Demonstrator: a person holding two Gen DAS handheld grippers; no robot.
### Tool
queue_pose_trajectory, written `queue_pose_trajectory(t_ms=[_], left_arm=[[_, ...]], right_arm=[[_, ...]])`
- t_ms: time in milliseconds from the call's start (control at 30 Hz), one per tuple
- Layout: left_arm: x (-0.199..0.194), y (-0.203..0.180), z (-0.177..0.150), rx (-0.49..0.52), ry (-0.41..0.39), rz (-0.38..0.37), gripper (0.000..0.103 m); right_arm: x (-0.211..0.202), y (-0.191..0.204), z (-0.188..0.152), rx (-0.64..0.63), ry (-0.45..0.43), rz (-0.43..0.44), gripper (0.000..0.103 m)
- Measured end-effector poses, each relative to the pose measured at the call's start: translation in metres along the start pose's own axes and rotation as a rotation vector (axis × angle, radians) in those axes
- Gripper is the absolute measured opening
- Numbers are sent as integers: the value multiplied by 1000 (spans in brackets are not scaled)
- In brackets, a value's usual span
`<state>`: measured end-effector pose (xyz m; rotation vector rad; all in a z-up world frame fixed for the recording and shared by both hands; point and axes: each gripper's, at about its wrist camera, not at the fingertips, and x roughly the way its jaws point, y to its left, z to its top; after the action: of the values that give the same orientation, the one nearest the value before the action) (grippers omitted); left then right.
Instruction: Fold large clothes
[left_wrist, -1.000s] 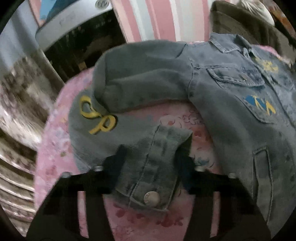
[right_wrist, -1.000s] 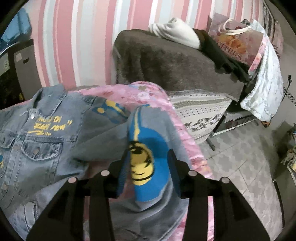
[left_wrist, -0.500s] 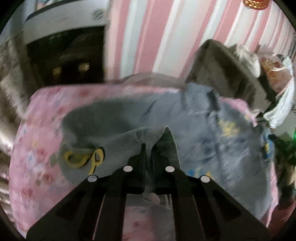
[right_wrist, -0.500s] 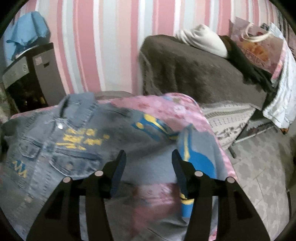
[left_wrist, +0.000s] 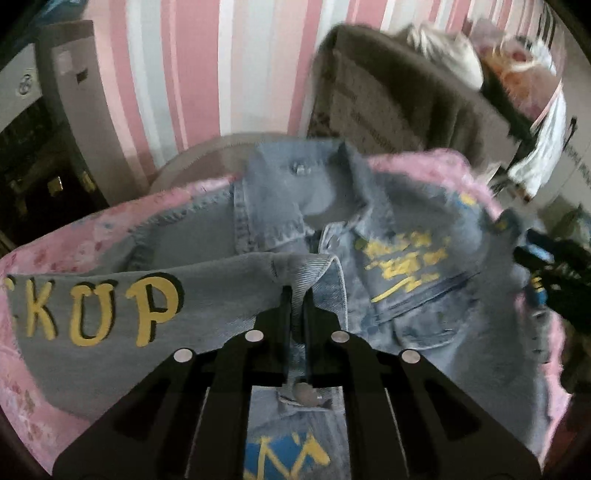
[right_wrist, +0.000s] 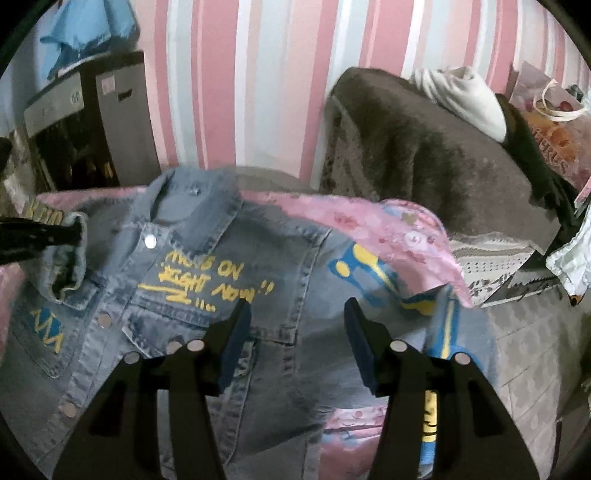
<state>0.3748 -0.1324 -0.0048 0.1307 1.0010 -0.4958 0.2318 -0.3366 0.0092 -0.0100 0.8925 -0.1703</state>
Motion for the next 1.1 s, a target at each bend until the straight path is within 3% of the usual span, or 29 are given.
queue_pose_trajectory(t_ms=[67,167,233,300,400,533,767,800,833,900,1000,1100], left_arm=[[12,1,-3,11,17,20,17],[19,3,-6,31,39,38,47],[10,1,-9,64,11,67,73],[-5,-1,-10,93,-19,81,79],[-29,9,-12,94,-44,64,85],[-59,41,-18,84,-118,163,95],[-73,130,-38,-19,-125,310,95],[-73,142,-42,-37,-119,334,95],[-74,150,-45,-51,-116,342,95],[-77,169,-52,-86,-120,345,95],[-88,188,-57,-143,-143,348,95],[-101,198,-57,-179,-174,341,95]], right_arm=[[9,6,-3,-11,21,-3,54],[16,17,-3,-31,58,27,54],[11,28,4,-42,50,57,57],[6,40,14,-37,44,119,57],[-1,67,29,-45,43,208,58],[10,115,46,-60,85,359,57],[70,180,44,-93,220,389,53],[76,183,42,-73,225,405,43],[80,185,41,-62,225,416,26],[85,192,38,-53,229,435,9],[69,204,39,-137,143,396,4],[23,188,56,-155,-15,329,4]])
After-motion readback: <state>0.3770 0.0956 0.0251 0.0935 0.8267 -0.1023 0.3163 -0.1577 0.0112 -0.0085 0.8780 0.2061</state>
